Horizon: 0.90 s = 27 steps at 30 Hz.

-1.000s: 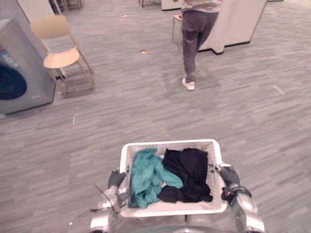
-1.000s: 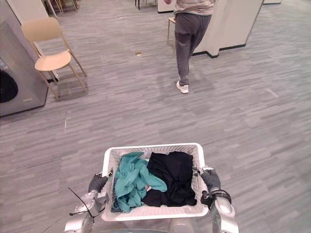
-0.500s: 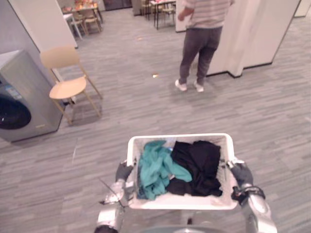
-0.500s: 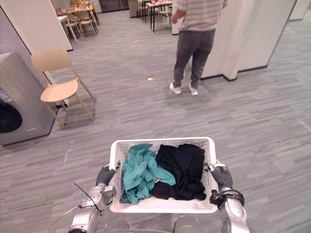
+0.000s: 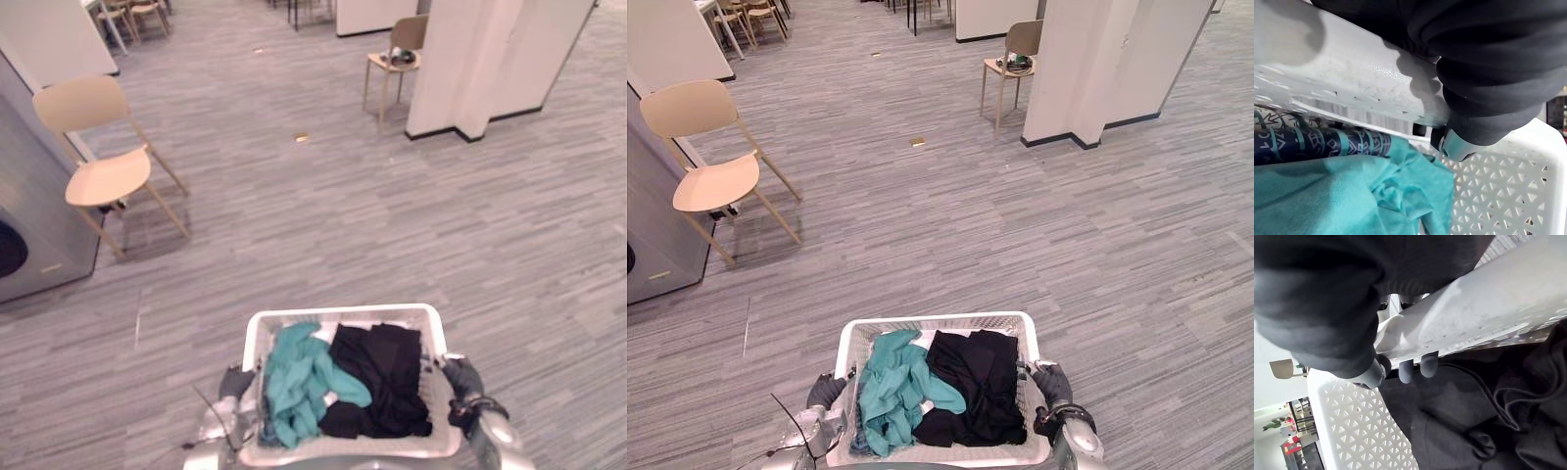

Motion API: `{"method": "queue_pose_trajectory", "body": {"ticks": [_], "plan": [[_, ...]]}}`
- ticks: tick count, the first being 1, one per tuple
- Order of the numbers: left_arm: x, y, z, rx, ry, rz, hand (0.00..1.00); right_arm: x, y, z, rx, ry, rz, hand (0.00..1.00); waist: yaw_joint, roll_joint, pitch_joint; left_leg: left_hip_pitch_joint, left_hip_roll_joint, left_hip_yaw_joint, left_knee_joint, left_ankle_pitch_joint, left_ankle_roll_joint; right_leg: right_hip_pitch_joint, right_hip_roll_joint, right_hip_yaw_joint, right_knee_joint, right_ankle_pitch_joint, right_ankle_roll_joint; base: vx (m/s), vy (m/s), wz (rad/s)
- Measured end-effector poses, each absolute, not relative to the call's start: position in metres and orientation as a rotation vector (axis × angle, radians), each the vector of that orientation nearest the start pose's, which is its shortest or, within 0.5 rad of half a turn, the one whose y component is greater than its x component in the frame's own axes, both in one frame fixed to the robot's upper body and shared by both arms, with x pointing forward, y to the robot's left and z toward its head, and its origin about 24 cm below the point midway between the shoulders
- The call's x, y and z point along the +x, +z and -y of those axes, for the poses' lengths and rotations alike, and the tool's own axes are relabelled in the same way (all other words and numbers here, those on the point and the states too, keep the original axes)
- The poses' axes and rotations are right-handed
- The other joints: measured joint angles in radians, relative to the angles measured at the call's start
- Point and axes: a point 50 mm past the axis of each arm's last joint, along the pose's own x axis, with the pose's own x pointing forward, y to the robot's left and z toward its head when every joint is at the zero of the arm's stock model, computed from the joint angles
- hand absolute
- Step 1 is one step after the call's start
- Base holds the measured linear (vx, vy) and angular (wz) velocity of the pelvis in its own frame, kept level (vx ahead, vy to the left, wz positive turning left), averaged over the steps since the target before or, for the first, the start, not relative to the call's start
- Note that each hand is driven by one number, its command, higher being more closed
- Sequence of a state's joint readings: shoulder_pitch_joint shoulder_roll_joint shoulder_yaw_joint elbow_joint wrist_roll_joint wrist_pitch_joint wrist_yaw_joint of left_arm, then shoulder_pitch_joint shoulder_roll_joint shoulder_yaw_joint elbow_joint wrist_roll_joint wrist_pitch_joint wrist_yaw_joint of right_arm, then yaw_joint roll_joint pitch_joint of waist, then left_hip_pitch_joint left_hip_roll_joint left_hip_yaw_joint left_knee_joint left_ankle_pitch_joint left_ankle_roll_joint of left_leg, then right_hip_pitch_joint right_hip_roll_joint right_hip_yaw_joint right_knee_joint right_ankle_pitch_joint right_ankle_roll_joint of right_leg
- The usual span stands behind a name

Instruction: Pick up the laundry basket with both hands and put the clothes into the washing machine.

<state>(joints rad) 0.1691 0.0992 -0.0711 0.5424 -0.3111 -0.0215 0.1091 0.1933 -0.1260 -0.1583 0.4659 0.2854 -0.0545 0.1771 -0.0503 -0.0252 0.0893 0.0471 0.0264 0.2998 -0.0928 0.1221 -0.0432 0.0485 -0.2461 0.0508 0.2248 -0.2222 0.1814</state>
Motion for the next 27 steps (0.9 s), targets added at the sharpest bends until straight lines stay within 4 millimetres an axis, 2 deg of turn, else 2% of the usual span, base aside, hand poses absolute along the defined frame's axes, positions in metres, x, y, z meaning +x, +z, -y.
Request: {"method": "queue_pose_trajectory", "body": {"ticks": [3, 6, 9, 12, 14, 16, 18, 20, 21, 22, 23, 24, 25, 26, 27], "plan": [[0.158, -0.106, -0.181, -0.156, 0.214, -0.691, 1.0, 0.158, -0.086, 0.224, 0.222, -0.157, -0.54, 1.0, -0.004, -0.001, 0.0, -0.002, 0.011, 0.005, 0.0, 0.0, 0.0, -0.001, 0.002, 0.001, -0.006, 0.0, 0.0, 0.0, 0.0, -0.01], [0.16, -0.105, -0.183, -0.146, 0.212, -0.687, 1.0, 0.155, -0.09, 0.224, 0.254, -0.164, -0.55, 1.0, -0.022, -0.004, -0.001, -0.019, 0.02, 0.007, 0.002, -0.001, -0.001, 0.001, 0.006, -0.019, -0.031, 0.012, -0.003, 0.0, -0.006, 0.05], [0.168, -0.102, -0.19, -0.113, 0.203, -0.675, 1.0, 0.152, -0.095, 0.218, 0.322, -0.172, -0.558, 1.0, -0.018, -0.019, -0.005, -0.057, 0.051, 0.007, 0.039, -0.008, -0.012, 0.007, 0.028, -0.042, -0.086, 0.048, -0.011, 0.01, -0.023, 0.02], [0.172, -0.099, -0.199, -0.088, 0.196, -0.665, 1.0, 0.15, -0.098, 0.212, 0.378, -0.166, -0.561, 1.0, -0.014, -0.033, -0.006, -0.131, 0.102, -0.002, 0.166, -0.061, -0.028, 0.024, 0.047, -0.091, -0.14, 0.088, -0.015, 0.02, -0.039, 0.06], [0.175, -0.099, -0.197, -0.088, 0.184, -0.661, 1.0, 0.152, -0.099, 0.214, 0.396, -0.174, -0.557, 1.0, -0.014, -0.021, 0.001, -0.205, 0.132, -0.018, 0.294, -0.116, -0.024, 0.037, 0.058, -0.121, -0.164, 0.102, -0.015, -0.01, -0.02, 0.29], [0.176, -0.1, -0.189, -0.111, 0.175, -0.665, 1.0, 0.158, -0.096, 0.221, 0.368, -0.164, -0.554, 1.0, -0.011, 0.004, 0.0, -0.26, 0.139, -0.036, 0.378, -0.164, -0.014, 0.039, 0.059, -0.151, -0.172, 0.106, -0.007, -0.02, 0.051, 0.33], [0.182, -0.097, -0.184, -0.127, 0.173, -0.651, 1.0, 0.168, -0.092, 0.227, 0.348, -0.157, -0.535, 1.0, 0.02, 0.023, 0.001, -0.312, 0.123, -0.043, 0.45, -0.217, 0.01, 0.033, 0.034, -0.168, -0.183, 0.11, 0.015, 0.0, 0.18, 0.21], [0.185, -0.094, -0.185, -0.125, 0.178, -0.634, 1.0, 0.174, -0.091, 0.225, 0.351, -0.151, -0.529, 1.0, 0.033, 0.021, 0.002, -0.337, 0.095, -0.036, 0.5, -0.258, 0.031, 0.034, -0.001, -0.194, -0.167, 0.089, 0.035, 0.02, 0.202, 0.3], [0.186, -0.092, -0.185, -0.122, 0.178, -0.623, 1.0, 0.175, -0.091, 0.225, 0.355, -0.153, -0.526, 1.0, 0.039, 0.006, 0.004, -0.347, 0.059, -0.023, 0.526, -0.294, 0.053, 0.038, -0.048, -0.228, -0.134, 0.069, 0.041, 0.13, 0.271, 0.65], [0.186, -0.092, -0.184, -0.125, 0.182, -0.623, 1.0, 0.174, -0.092, 0.227, 0.352, -0.161, -0.527, 1.0, 0.035, 0.015, -0.001, -0.341, 0.021, -0.029, 0.523, -0.314, 0.069, 0.018, -0.093, -0.269, -0.018, 0.061, 0.035, 0.17, 0.337, 0.74], [0.185, -0.092, -0.183, -0.129, 0.184, -0.626, 1.0, 0.172, -0.092, 0.229, 0.349, -0.168, -0.528, 1.0, 0.038, 0.014, 0.004, -0.332, -0.01, -0.038, 0.506, -0.32, 0.08, -0.047, -0.136, -0.296, 0.14, 0.073, 0.005, 0.19, 0.29, 0.65], [0.184, -0.093, -0.183, -0.125, 0.182, -0.629, 1.0, 0.17, -0.093, 0.23, 0.351, -0.173, -0.533, 1.0, 0.038, 0.018, 0.002, -0.308, -0.027, -0.042, 0.489, -0.321, 0.083, -0.086, -0.161, -0.302, 0.241, 0.093, -0.055, 0.24, 0.34, 0.59], [0.182, -0.093, -0.183, -0.115, 0.173, -0.634, 1.0, 0.164, -0.095, 0.228, 0.36, -0.18, -0.546, 1.0, 0.038, 0.032, 0.006, -0.248, -0.062, -0.064, 0.442, -0.316, 0.106, -0.161, -0.201, -0.279, 0.448, 0.168, -0.191, 0.29, 0.36, 0.69], [0.182, -0.091, -0.191, -0.088, 0.175, -0.628, 1.0, 0.162, -0.097, 0.22, 0.397, -0.184, -0.537, 1.0, 0.037, 0.023, 0.018, -0.194, -0.092, -0.101, 0.407, -0.318, 0.121, -0.232, -0.183, -0.217, 0.636, 0.132, -0.192, 0.31, 0.334, 0.69], [0.183, -0.088, -0.193, -0.096, 0.181, -0.615, 1.0, 0.164, -0.096, 0.216, 0.404, -0.169, -0.527, 1.0, 0.036, 0.017, 0.023, -0.166, -0.105, -0.116, 0.382, -0.315, 0.127, -0.265, -0.156, -0.196, 0.704, 0.1, -0.177, 0.31, 0.261, 0.79]]}}
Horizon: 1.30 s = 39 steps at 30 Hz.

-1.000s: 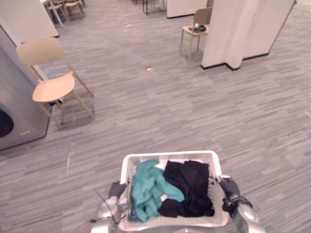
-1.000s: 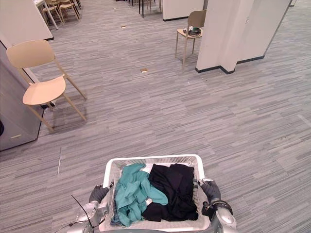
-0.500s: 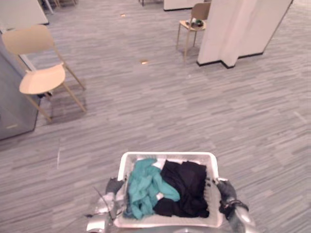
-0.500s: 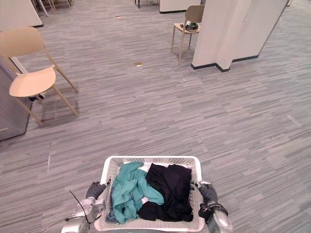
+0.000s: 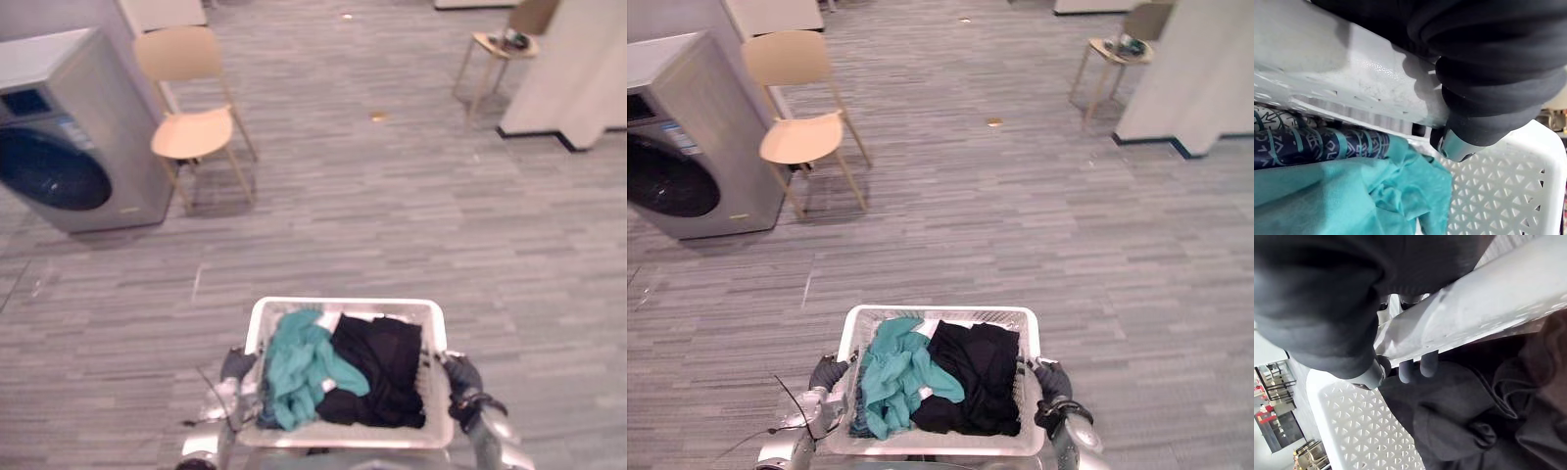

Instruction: Pick up the laundry basket with both hands and put the clothes into the washing machine.

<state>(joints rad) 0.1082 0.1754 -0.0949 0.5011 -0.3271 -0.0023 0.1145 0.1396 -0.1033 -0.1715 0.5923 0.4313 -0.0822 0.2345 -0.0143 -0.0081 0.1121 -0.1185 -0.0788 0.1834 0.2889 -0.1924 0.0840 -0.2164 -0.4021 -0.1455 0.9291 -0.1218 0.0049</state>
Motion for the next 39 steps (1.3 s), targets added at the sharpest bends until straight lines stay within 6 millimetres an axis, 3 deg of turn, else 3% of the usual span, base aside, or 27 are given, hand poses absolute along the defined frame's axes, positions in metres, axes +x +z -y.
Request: {"method": "queue_pose_trajectory", "body": {"ticks": [3, 5, 7, 10, 11, 12, 13, 14, 15, 16, 17, 19, 21, 22, 24, 25, 26, 27, 28, 29, 30, 32, 33, 34, 36, 38, 39], "plan": [[0.193, -0.073, -0.193, -0.103, 0.171, -0.539, 1.0, 0.171, -0.085, 0.218, 0.411, -0.153, -0.452, 1.0, -0.024, -0.002, 0.01, 0.132, -0.064, -0.101, -0.147, 0.016, 0.025, -0.134, 0.148, -0.015, 0.044, -0.119, 0.037, 0.39, 0.178, 0.83], [0.199, -0.066, -0.188, -0.124, 0.161, -0.497, 1.0, 0.175, -0.074, 0.223, 0.397, -0.148, -0.397, 1.0, -0.028, 0.007, 0.025, 0.231, -0.077, -0.133, -0.229, 0.01, 0.032, -0.197, 0.214, -0.095, -0.15, -0.133, 0.039, 0.45, 0.114, 0.47], [0.205, -0.062, -0.187, -0.127, 0.154, -0.476, 1.0, 0.176, -0.069, 0.225, 0.394, -0.153, -0.367, 1.0, -0.028, 0.015, 0.028, 0.303, -0.079, -0.174, -0.269, 0.007, 0.04, -0.23, 0.283, -0.121, -0.387, -0.074, 0.04, 0.61, 0.112, 0.56], [0.209, -0.059, -0.184, -0.126, 0.14, -0.465, 1.0, 0.177, -0.066, 0.224, 0.4, -0.155, -0.35, 1.0, -0.06, 0.002, 0.026, 0.378, -0.08, -0.241, -0.263, -0.025, -0.009, -0.236, 0.361, -0.04, -0.597, 0.08, -0.01, 0.66, 0.038, 1.1], [0.209, -0.06, -0.18, -0.135, 0.131, -0.468, 1.0, 0.176, -0.066, 0.226, 0.397, -0.16, -0.351, 1.0, -0.082, 0.005, 0.028, 0.389, -0.078, -0.255, -0.186, -0.053, -0.032, -0.208, 0.373, -0.007, -0.584, 0.192, -0.087, 0.8, -0.02, 0.98], [0.209, -0.061, -0.173, -0.165, 0.133, -0.471, 1.0, 0.18, -0.062, 0.233, 0.372, -0.16, -0.345, 1.0, -0.075, 0.049, 0.045, 0.349, -0.04, -0.206, -0.013, -0.064, -0.044, -0.16, 0.377, -0.055, -0.547, 0.142, -0.103, 0.8, -0.006, 0.84], [0.209, -0.061, -0.174, -0.17, 0.142, -0.473, 1.0, 0.18, -0.06, 0.237, 0.362, -0.159, -0.344, 1.0, -0.075, 0.058, 0.052, 0.298, -0.03, -0.178, 0.139, -0.05, -0.067, -0.121, 0.376, -0.066, -0.549, 0.108, -0.11, 0.78, 0.018, 0.56], [0.207, -0.062, -0.174, -0.172, 0.146, -0.481, 1.0, 0.179, -0.06, 0.233, 0.37, -0.144, -0.354, 1.0, -0.071, 0.072, 0.062, 0.17, 0.026, -0.112, 0.498, 0.09, -0.215, -0.025, 0.386, -0.076, -0.575, 0.063, -0.091, 0.77, 0.018, 0.51], [0.203, -0.063, -0.176, -0.174, 0.154, -0.484, 1.0, 0.177, -0.059, 0.231, 0.366, -0.139, -0.354, 1.0, -0.057, 0.078, 0.068, 0.08, 0.103, -0.064, 0.732, 0.166, -0.26, 0.055, 0.405, -0.08, -0.599, 0.03, -0.092, 0.89, -0.003, 0.39], [0.2, -0.063, -0.177, -0.177, 0.158, -0.485, 1.0, 0.175, -0.058, 0.231, 0.365, -0.138, -0.354, 1.0, -0.044, 0.079, 0.072, 0.014, 0.169, -0.034, 0.908, 0.161, -0.248, 0.138, 0.419, -0.082, -0.623, 0.005, -0.092, 0.84, -0.026, 0.14], [0.2, -0.063, -0.176, -0.179, 0.154, -0.483, 1.0, 0.172, -0.056, 0.232, 0.364, -0.141, -0.348, 1.0, -0.016, 0.069, 0.079, -0.056, 0.225, -0.017, 1.02, 0.131, -0.202, 0.238, 0.418, -0.083, -0.664, -0.014, -0.088, 0.64, -0.024, 0.07], [0.201, -0.061, -0.175, -0.187, 0.155, -0.471, 1.0, 0.176, -0.052, 0.233, 0.357, -0.137, -0.331, 1.0, 0.012, 0.052, 0.08, -0.156, 0.288, 0.019, 0.988, 0.082, -0.138, 0.33, 0.396, -0.064, -0.733, -0.014, -0.088, 0.57, 0.032, -0.2], [0.203, -0.058, -0.175, -0.194, 0.16, -0.456, 1.0, 0.187, -0.049, 0.235, 0.349, -0.133, -0.317, 1.0, 0.034, 0.031, 0.087, -0.236, 0.325, 0.047, 0.771, 0.063, -0.113, 0.377, 0.347, -0.029, -0.762, -0.016, -0.083, 0.54, 0.135, -0.54], [0.202, -0.059, -0.176, -0.197, 0.167, -0.457, 1.0, 0.192, -0.05, 0.236, 0.344, -0.135, -0.324, 1.0, 0.033, 0.023, 0.09, -0.229, 0.32, 0.064, 0.502, 0.066, -0.116, 0.397, 0.307, -0.013, -0.762, -0.024, -0.063, 0.52, 0.221, -0.48], [0.201, -0.061, -0.172, -0.199, 0.157, -0.467, 1.0, 0.189, -0.051, 0.239, 0.334, -0.146, -0.326, 1.0, 0.027, 0.039, 0.079, -0.158, 0.298, 0.054, -0.024, 0.189, -0.161, 0.445, 0.265, 0.0, -0.759, -0.072, 0.023, 0.64, 0.378, -0.38], [0.197, -0.066, -0.17, -0.202, 0.156, -0.494, 1.0, 0.185, -0.051, 0.245, 0.312, -0.152, -0.338, 1.0, 0.026, 0.075, 0.056, -0.142, 0.3, 0.033, -0.176, 0.304, -0.143, 0.467, 0.267, 0.014, -0.758, -0.115, 0.092, 0.57, 0.433, -0.37], [0.193, -0.072, -0.164, -0.223, 0.161, -0.521, 1.0, 0.183, -0.051, 0.25, 0.294, -0.154, -0.35, 1.0, 0.024, 0.112, 0.032, -0.14, 0.306, 0.032, -0.19, 0.374, -0.076, 0.491, 0.271, 0.016, -0.758, -0.148, 0.143, 0.48, 0.412, -0.39], [0.191, -0.075, -0.165, -0.221, 0.167, -0.536, 1.0, 0.185, -0.057, 0.247, 0.306, -0.16, -0.373, 1.0, 0.025, 0.092, 0.025, -0.142, 0.291, 0.012, -0.161, 0.404, -0.162, 0.51, 0.238, 0.022, -0.757, -0.168, 0.169, 0.43, 0.43, -0.14], [0.194, -0.077, -0.172, -0.185, 0.17, -0.554, 1.0, 0.184, -0.067, 0.238, 0.34, -0.165, -0.41, 1.0, 0.014, 0.023, 0.008, -0.163, 0.232, 0.038, -0.093, 0.34, -0.114, 0.508, 0.17, 0.016, -0.743, -0.156, 0.173, 0.55, 0.535, 0.09], [0.194, -0.076, -0.18, -0.161, 0.173, -0.553, 1.0, 0.184, -0.069, 0.234, 0.355, -0.157, -0.417, 1.0, 0.012, -0.009, 0.008, -0.183, 0.198, 0.04, -0.016, 0.279, -0.105, 0.506, 0.134, 0.016, -0.71, -0.116, 0.197, 0.43, 0.408, 0.21], [0.193, -0.076, -0.181, -0.158, 0.175, -0.556, 1.0, 0.183, -0.071, 0.232, 0.363, -0.159, -0.426, 1.0, 0.011, -0.019, 0.006, -0.182, 0.183, 0.044, 0.019, 0.242, -0.096, 0.501, 0.116, 0.025, -0.672, -0.095, 0.208, 0.43, 0.399, 0.18], [0.192, -0.077, -0.181, -0.144, 0.166, -0.563, 1.0, 0.177, -0.077, 0.229, 0.379, -0.171, -0.448, 1.0, 0.015, -0.035, -0.003, -0.128, 0.14, 0.065, 0.041, 0.152, -0.075, 0.398, 0.055, 0.079, -0.39, 0.014, 0.196, 0.43, 0.412, 0.16], [0.192, -0.077, -0.18, -0.14, 0.156, -0.565, 1.0, 0.177, -0.078, 0.229, 0.38, -0.17, -0.449, 1.0, 0.009, -0.033, -0.002, -0.091, 0.12, 0.068, 0.027, 0.129, -0.066, 0.339, 0.032, 0.097, -0.257, 0.12, 0.166, 0.46, 0.415, 0.14], [0.192, -0.077, -0.182, -0.136, 0.16, -0.562, 1.0, 0.176, -0.079, 0.226, 0.387, -0.167, -0.453, 1.0, 0.005, -0.028, 0.0, -0.038, 0.103, 0.074, 0.005, 0.102, -0.055, 0.259, 0.017, 0.107, -0.083, 0.173, 0.138, 0.4, 0.34, -0.01], [0.192, -0.076, -0.189, -0.124, 0.177, -0.56, 1.0, 0.182, -0.079, 0.22, 0.387, -0.138, -0.454, 1.0, 0.005, -0.015, 0.008, 0.076, 0.084, 0.093, -0.072, 0.092, -0.058, 0.102, 0.019, 0.075, 0.141, 0.03, 0.068, 0.31, 0.219, -0.23], [0.192, -0.075, -0.19, -0.123, 0.181, -0.556, 1.0, 0.183, -0.079, 0.218, 0.388, -0.134, -0.454, 1.0, -0.003, 0.003, 0.008, 0.155, 0.073, 0.1, -0.145, 0.093, -0.058, 0.009, 0.041, -0.027, 0.115, -0.074, 0.058, 0.31, 0.139, -0.21], [0.193, -0.075, -0.19, -0.122, 0.18, -0.554, 1.0, 0.184, -0.078, 0.218, 0.388, -0.133, -0.45, 1.0, -0.011, 0.009, 0.009, 0.191, 0.073, 0.107, -0.177, 0.095, -0.056, -0.037, 0.086, -0.066, 0.004, -0.117, 0.065, 0.37, 0.107, -0.07]]}}
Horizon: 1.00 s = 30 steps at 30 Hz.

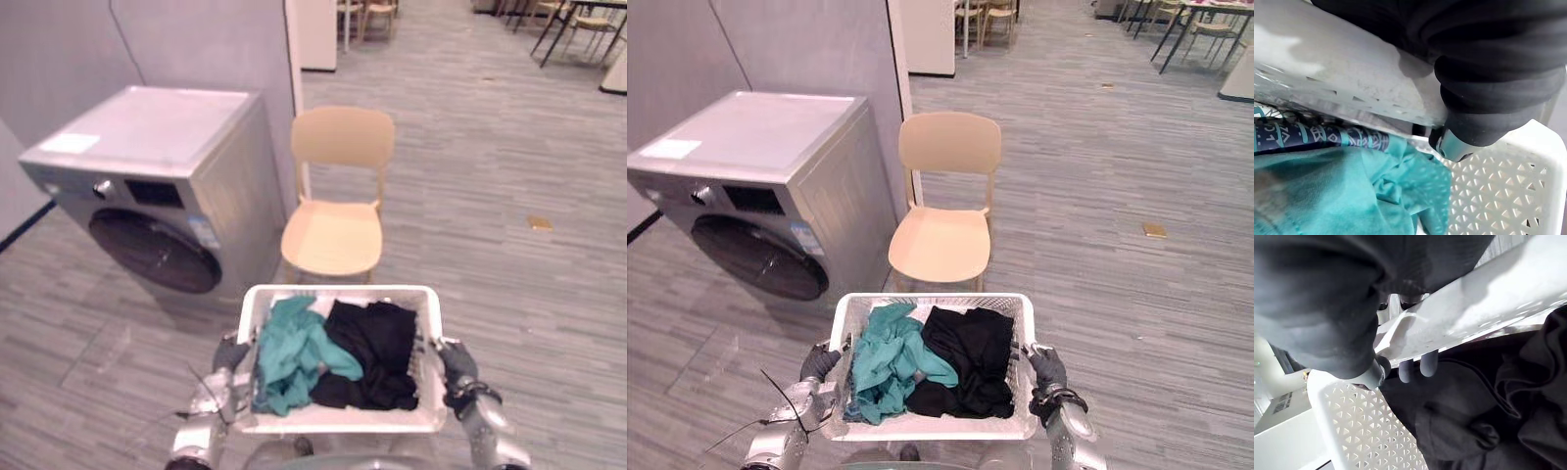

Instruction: Pick up the laundry basket with both hands and put the clothes into the washing machine.

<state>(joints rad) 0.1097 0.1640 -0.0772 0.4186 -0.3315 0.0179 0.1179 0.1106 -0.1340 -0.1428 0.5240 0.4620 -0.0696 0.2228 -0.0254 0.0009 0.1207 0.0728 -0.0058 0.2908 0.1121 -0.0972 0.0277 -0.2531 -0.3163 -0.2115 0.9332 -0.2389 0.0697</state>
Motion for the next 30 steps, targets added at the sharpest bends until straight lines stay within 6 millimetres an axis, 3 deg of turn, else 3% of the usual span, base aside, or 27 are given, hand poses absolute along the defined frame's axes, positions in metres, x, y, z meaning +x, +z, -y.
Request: {"method": "queue_pose_trajectory", "body": {"ticks": [3, 4, 5, 6, 9, 11, 13, 14, 16, 17, 18, 19, 21, 22, 24, 25, 26, 28, 30], "plan": [[0.195, -0.074, -0.189, -0.123, 0.175, -0.55, 1.0, 0.185, -0.078, 0.22, 0.385, -0.136, -0.447, 1.0, -0.017, -0.001, 0.004, 0.043, 0.001, 0.0, -0.029, -0.007, -0.018, -0.032, 0.07, -0.059, -0.375, 0.023, 0.001, 0.29, -0.052, 0.13], [0.198, -0.072, -0.189, -0.12, 0.169, -0.545, 1.0, 0.184, -0.078, 0.22, 0.389, -0.14, -0.448, 1.0, -0.029, -0.005, 0.004, 0.046, 0.003, -0.021, -0.03, -0.017, -0.041, -0.008, 0.109, -0.032, -0.602, 0.213, -0.001, 0.34, -0.109, 0.37], [0.2, -0.072, -0.187, -0.119, 0.162, -0.545, 1.0, 0.183, -0.078, 0.222, 0.388, -0.147, -0.448, 1.0, -0.033, -0.004, 0.005, 0.05, 0.008, -0.034, -0.031, -0.022, -0.05, 0.012, 0.124, -0.029, -0.636, 0.279, -0.037, 0.37, -0.151, 0.32], [0.202, -0.072, -0.183, -0.132, 0.16, -0.54, 1.0, 0.189, -0.074, 0.226, 0.374, -0.142, -0.431, 1.0, -0.025, 0.023, 0.009, 0.059, 0.041, -0.044, -0.034, -0.034, -0.068, 0.02, 0.156, -0.034, -0.644, 0.278, -0.06, 0.42, -0.203, 0.09], [0.209, -0.068, -0.179, -0.15, 0.157, -0.523, 1.0, 0.195, -0.07, 0.228, 0.369, -0.138, -0.414, 1.0, -0.016, 0.03, 0.016, 0.048, 0.083, -0.049, 0.041, -0.054, -0.1, 0.042, 0.178, -0.064, -0.614, 0.192, -0.067, 0.26, -0.157, 0.15], [0.207, -0.07, -0.177, -0.153, 0.156, -0.531, 1.0, 0.192, -0.071, 0.229, 0.367, -0.14, -0.419, 1.0, -0.013, 0.022, 0.023, -0.037, 0.129, -0.065, 0.323, -0.061, -0.115, 0.122, 0.177, -0.091, -0.623, 0.151, -0.078, 0.27, -0.234, 0.4], [0.206, -0.071, -0.173, -0.166, 0.152, -0.533, 1.0, 0.188, -0.068, 0.235, 0.353, -0.144, -0.41, 1.0, -0.014, 0.044, 0.034, -0.134, 0.182, -0.098, 0.599, -0.002, -0.184, 0.195, 0.193, -0.12, -0.622, 0.114, -0.084, 0.24, -0.155, 0.31], [0.205, -0.072, -0.172, -0.174, 0.154, -0.538, 1.0, 0.188, -0.066, 0.235, 0.346, -0.139, -0.406, 1.0, -0.005, 0.048, 0.044, -0.186, 0.209, -0.116, 0.732, 0.088, -0.178, 0.234, 0.2, -0.12, -0.624, 0.093, -0.091, 0.21, -0.049, -0.03], [0.204, -0.072, -0.172, -0.174, 0.154, -0.539, 1.0, 0.188, -0.066, 0.237, 0.341, -0.141, -0.405, 1.0, 0.007, 0.047, 0.044, -0.245, 0.217, -0.124, 0.82, 0.073, -0.146, 0.278, 0.193, -0.111, -0.661, 0.089, -0.098, 0.2, -0.023, -0.15], [0.205, -0.072, -0.17, -0.178, 0.152, -0.536, 1.0, 0.189, -0.065, 0.238, 0.338, -0.139, -0.403, 1.0, 0.007, 0.045, 0.044, -0.262, 0.219, -0.121, 0.784, 0.055, -0.121, 0.295, 0.19, -0.109, -0.687, 0.096, -0.092, 0.18, -0.002, -0.19], [0.205, -0.072, -0.17, -0.179, 0.153, -0.535, 1.0, 0.19, -0.064, 0.238, 0.337, -0.137, -0.4, 1.0, 0.012, 0.043, 0.044, -0.266, 0.236, -0.105, 0.65, 0.042, -0.105, 0.306, 0.189, -0.096, -0.72, 0.114, -0.079, 0.18, 0.019, -0.26], [0.205, -0.072, -0.171, -0.179, 0.154, -0.536, 1.0, 0.192, -0.063, 0.238, 0.337, -0.135, -0.4, 1.0, 0.014, 0.041, 0.045, -0.255, 0.242, -0.093, 0.548, 0.042, -0.106, 0.306, 0.187, -0.089, -0.73, 0.124, -0.074, 0.23, 0.064, -0.37], [0.205, -0.072, -0.168, -0.189, 0.153, -0.539, 1.0, 0.192, -0.063, 0.243, 0.326, -0.142, -0.403, 1.0, 0.009, 0.044, 0.043, -0.183, 0.235, -0.128, 0.14, 0.065, -0.126, 0.295, 0.179, -0.068, -0.735, 0.139, -0.053, 0.26, 0.16, -0.38], [0.203, -0.073, -0.167, -0.193, 0.153, -0.544, 1.0, 0.193, -0.063, 0.244, 0.317, -0.142, -0.406, 1.0, 0.01, 0.047, 0.041, -0.168, 0.234, -0.143, 0.093, 0.084, -0.152, 0.295, 0.178, -0.057, -0.736, 0.139, -0.044, 0.29, 0.279, -0.52], [0.2, -0.076, -0.162, -0.209, 0.153, -0.556, 1.0, 0.192, -0.061, 0.249, 0.288, -0.137, -0.408, 1.0, 0.005, 0.08, 0.021, -0.14, 0.233, -0.154, 0.036, 0.217, -0.134, 0.299, 0.19, -0.03, -0.748, 0.137, -0.007, 0.22, 0.285, -0.35], [0.201, -0.076, -0.161, -0.207, 0.149, -0.554, 1.0, 0.193, -0.06, 0.251, 0.287, -0.143, -0.406, 1.0, -0.022, 0.079, 0.011, -0.123, 0.221, -0.138, -0.011, 0.173, -0.153, 0.301, 0.186, -0.03, -0.761, 0.138, 0.025, 0.21, 0.339, 0.07], [0.208, -0.072, -0.164, -0.186, 0.138, -0.536, 1.0, 0.194, -0.061, 0.248, 0.305, -0.149, -0.398, 1.0, -0.023, 0.048, 0.011, -0.116, 0.188, -0.133, -0.063, 0.183, -0.14, 0.288, 0.153, -0.031, -0.773, 0.15, 0.045, 0.23, 0.386, 0.08], [0.215, -0.066, -0.172, -0.137, 0.122, -0.515, 1.0, 0.207, -0.056, 0.241, 0.314, -0.122, -0.38, 1.0, -0.011, 0.015, 0.01, -0.119, 0.13, -0.091, -0.119, 0.202, -0.115, 0.261, 0.107, -0.007, -0.83, 0.184, 0.086, 0.07, 0.255, -0.2], [0.228, -0.058, -0.174, -0.125, 0.127, -0.477, 1.0, 0.228, -0.046, 0.238, 0.303, -0.092, -0.351, 1.0, -0.012, 0.022, 0.018, -0.143, 0.099, -0.064, -0.15, 0.21, -0.104, 0.227, 0.077, 0.007, -0.863, 0.215, 0.105, -0.03, 0.223, -0.16]]}}
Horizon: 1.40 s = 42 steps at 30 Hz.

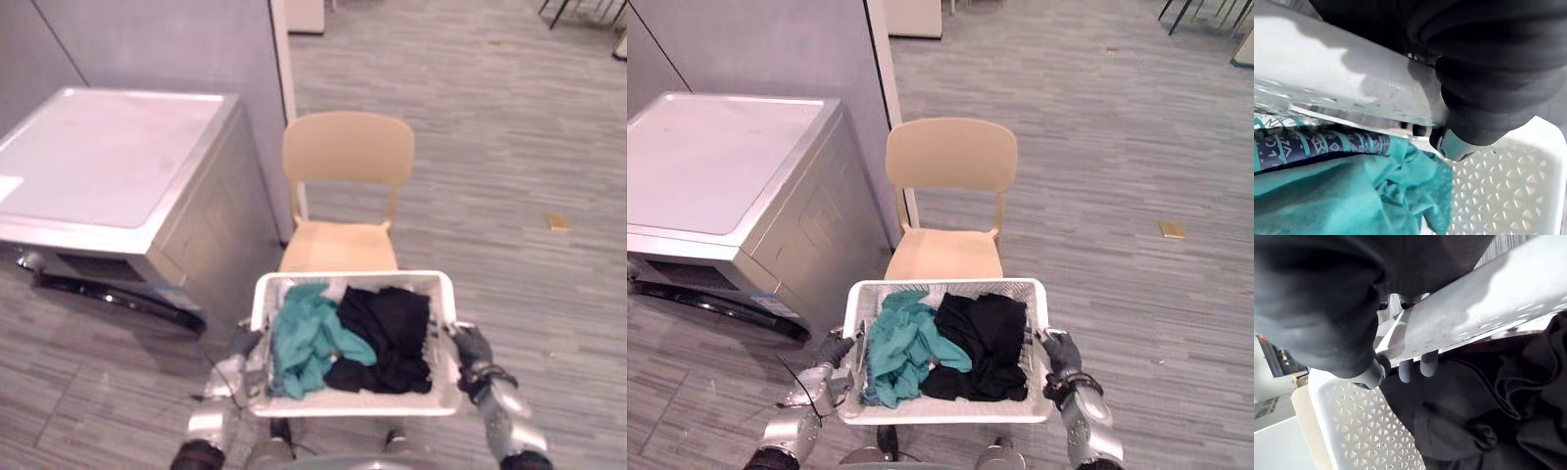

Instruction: Pick up the laundry basket with both hands and put the clothes into the washing machine.

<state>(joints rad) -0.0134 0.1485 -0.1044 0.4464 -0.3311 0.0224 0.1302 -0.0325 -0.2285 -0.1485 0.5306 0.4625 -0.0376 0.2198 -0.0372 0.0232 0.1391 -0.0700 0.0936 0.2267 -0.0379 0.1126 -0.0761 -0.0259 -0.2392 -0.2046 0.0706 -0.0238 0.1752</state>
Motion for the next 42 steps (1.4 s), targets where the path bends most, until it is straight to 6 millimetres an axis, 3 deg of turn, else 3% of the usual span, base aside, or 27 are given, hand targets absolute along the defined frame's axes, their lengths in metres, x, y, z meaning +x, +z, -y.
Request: {"method": "queue_pose_trajectory", "body": {"ticks": [1, 4, 6, 7, 9, 11, 14, 20, 28, 36, 42], "plan": [[0.247, -0.047, -0.172, -0.116, 0.128, -0.432, 1.0, 0.25, -0.033, 0.24, 0.286, -0.075, -0.313, 1.0, 0.005, 0.02, 0.013, -0.042, -0.012, 0.011, -0.014, 0.009, 0.011, -0.042, -0.009, 0.013, -0.005, 0.024, 0.005, -0.09, 0.184, -0.12], [0.294, -0.015, -0.174, -0.081, 0.127, -0.334, 1.0, 0.301, 0.009, 0.238, 0.234, -0.038, -0.204, 1.0, 0.014, 0.041, 0.066, -0.136, -0.016, 0.03, -0.021, 0.033, 0.031, -0.139, -0.008, 0.03, -0.027, 0.079, 0.006, -0.15, 0.114, -0.18], [0.336, 0.027, -0.168, -0.07, 0.122, -0.22, 1.0, 0.338, 0.057, 0.24, 0.199, -0.04, -0.082, 1.0, 0.012, 0.037, 0.142, -0.185, -0.015, 0.034, -0.039, 0.062, 0.03, -0.194, -0.003, 0.038, -0.039, 0.114, 0.004, -0.18, 0.067, -0.07], [0.344, 0.038, -0.167, -0.072, 0.124, -0.191, 1.0, 0.346, 0.069, 0.241, 0.193, -0.042, -0.053, 1.0, 0.012, 0.032, 0.159, -0.191, -0.014, 0.038, -0.047, 0.071, 0.033, -0.207, -0.002, 0.042, -0.039, 0.121, 0.003, -0.13, 0.039, -0.15], [0.369, 0.076, -0.167, -0.076, 0.137, -0.094, 1.0, 0.37, 0.113, 0.238, 0.164, -0.038, 0.045, 1.0, 0.003, 0.006, 0.217, -0.22, -0.011, 0.05, -0.054, 0.091, 0.04, -0.248, 0.002, 0.056, -0.039, 0.143, -0.002, -0.09, 0.018, -0.18], [0.386, 0.107, -0.164, -0.083, 0.142, -0.031, 1.0, 0.385, 0.147, 0.238, 0.148, -0.051, 0.112, 1.0, -0.002, -0.01, 0.245, -0.254, -0.008, 0.054, -0.053, 0.11, 0.047, -0.285, 0.005, 0.067, -0.038, 0.157, -0.005, -0.04, -0.004, -0.12], [0.397, 0.131, -0.161, -0.106, 0.15, 0.015, 1.0, 0.392, 0.17, 0.238, 0.145, -0.066, 0.16, 1.0, -0.001, -0.014, 0.262, -0.27, -0.005, 0.058, -0.053, 0.114, 0.043, -0.305, 0.009, 0.07, -0.037, 0.16, -0.007, 0.01, -0.026, -0.1], [0.418, 0.2, -0.161, -0.155, 0.176, 0.144, 1.0, 0.406, 0.235, 0.231, 0.142, -0.075, 0.292, 1.0, -0.001, -0.013, 0.276, -0.338, 0.007, 0.081, -0.052, 0.116, 0.04, -0.405, 0.016, 0.084, -0.001, 0.16, -0.007, 0.04, -0.029, -0.12], [0.424, 0.275, -0.16, -0.205, 0.17, 0.275, 1.0, 0.406, 0.291, 0.228, 0.158, -0.078, 0.436, 1.0, -0.001, -0.013, 0.293, -0.433, 0.025, 0.113, -0.013, 0.116, 0.039, -0.495, 0.013, 0.067, 0.032, 0.161, -0.007, 0.05, -0.017, -0.02], [0.423, 0.295, -0.165, -0.166, 0.18, 0.297, 1.0, 0.409, 0.298, 0.222, 0.154, -0.086, 0.439, 1.0, 0.019, -0.014, 0.293, -0.501, 0.056, 0.153, 0.049, 0.115, 0.039, -0.53, 0.027, 0.045, 0.032, 0.167, -0.016, 0.03, -0.04, -0.01], [0.425, 0.287, -0.173, -0.158, 0.209, 0.25, 1.0, 0.414, 0.287, 0.212, 0.13, -0.077, 0.386, 1.0, 0.023, -0.014, 0.293, -0.545, 0.075, 0.161, 0.096, 0.115, 0.039, -0.546, 0.035, 0.037, 0.031, 0.172, -0.022, 0.0, -0.043, 0.0]]}}
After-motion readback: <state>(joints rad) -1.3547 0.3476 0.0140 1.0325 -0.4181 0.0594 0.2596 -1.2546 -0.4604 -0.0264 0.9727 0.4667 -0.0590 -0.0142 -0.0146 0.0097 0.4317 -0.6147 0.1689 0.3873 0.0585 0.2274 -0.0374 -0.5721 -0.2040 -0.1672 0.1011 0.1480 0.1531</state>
